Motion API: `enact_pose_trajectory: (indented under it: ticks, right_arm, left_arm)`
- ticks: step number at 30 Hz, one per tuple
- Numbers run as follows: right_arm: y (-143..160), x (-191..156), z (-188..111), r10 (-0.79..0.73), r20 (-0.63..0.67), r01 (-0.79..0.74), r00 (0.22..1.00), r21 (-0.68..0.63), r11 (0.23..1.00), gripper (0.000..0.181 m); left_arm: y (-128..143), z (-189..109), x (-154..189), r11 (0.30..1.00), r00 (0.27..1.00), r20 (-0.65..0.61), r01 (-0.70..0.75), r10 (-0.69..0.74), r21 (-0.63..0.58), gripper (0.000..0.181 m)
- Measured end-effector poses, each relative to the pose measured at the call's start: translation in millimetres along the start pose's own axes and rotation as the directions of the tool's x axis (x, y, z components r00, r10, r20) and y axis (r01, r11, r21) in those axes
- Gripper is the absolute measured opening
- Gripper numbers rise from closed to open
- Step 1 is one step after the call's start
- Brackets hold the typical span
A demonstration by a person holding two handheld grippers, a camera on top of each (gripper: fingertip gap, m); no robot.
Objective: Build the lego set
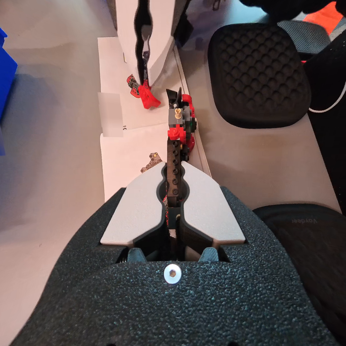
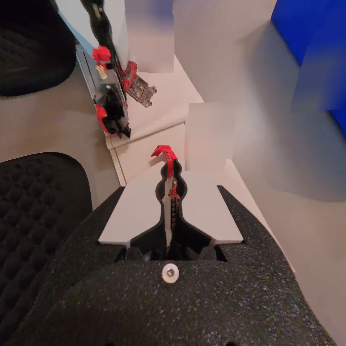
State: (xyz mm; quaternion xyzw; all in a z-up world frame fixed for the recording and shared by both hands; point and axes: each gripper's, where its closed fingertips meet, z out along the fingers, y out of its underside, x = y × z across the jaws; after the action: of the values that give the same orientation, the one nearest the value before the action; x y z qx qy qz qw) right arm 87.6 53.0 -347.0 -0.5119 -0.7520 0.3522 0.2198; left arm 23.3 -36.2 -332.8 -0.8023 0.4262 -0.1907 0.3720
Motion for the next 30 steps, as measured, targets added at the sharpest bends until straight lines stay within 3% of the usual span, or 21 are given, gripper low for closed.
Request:
enact_pose_trajectory:
  ticks: [4, 8, 10, 11, 22, 30]
  right_arm:
    - [-24.4, 2.0, -14.4, -0.218, -0.223, 0.231, 0.95, 0.031, 0.973, 0.006]
    - [-51.1, -4.3, -30.0, -0.502, -0.483, 0.532, 0.718, -0.084, 0.842, 0.006]
    - [-61.7, -8.6, -34.3, -0.547, -0.571, 0.585, 0.612, -0.139, 0.799, 0.005]
    - [-66.1, -13.2, -34.4, -0.544, -0.593, 0.594, 0.594, -0.132, 0.793, 0.003]
    - [-75.1, -24.8, -32.4, -0.31, -0.663, 0.448, 0.681, 0.042, 0.893, 0.003]
    - [-81.9, -36.9, -17.6, -0.311, -0.662, 0.448, 0.682, 0.042, 0.893, 0.003]
  left_arm:
    - [0.0, 0.2, -0.9, 1.0, 0.999, -0.011, 0.03, -0.03, 0.009, 0.009]
    - [-0.1, 0.4, -1.6, 0.998, 0.998, -0.025, 0.066, -0.065, 0.017, 0.009]
    - [0.1, 0.4, -1.9, 0.996, 0.996, -0.036, 0.088, -0.087, 0.019, 0.009]
    - [0.1, 0.5, -2.1, 0.995, 0.994, -0.041, 0.099, -0.098, 0.021, 0.009]
    - [0.5, 0.7, -3.7, 0.986, 0.983, -0.081, 0.166, -0.163, 0.034, 0.009]
    - [0.9, 1.1, -5.1, 0.977, 0.972, -0.111, 0.213, -0.208, 0.031, 0.009]
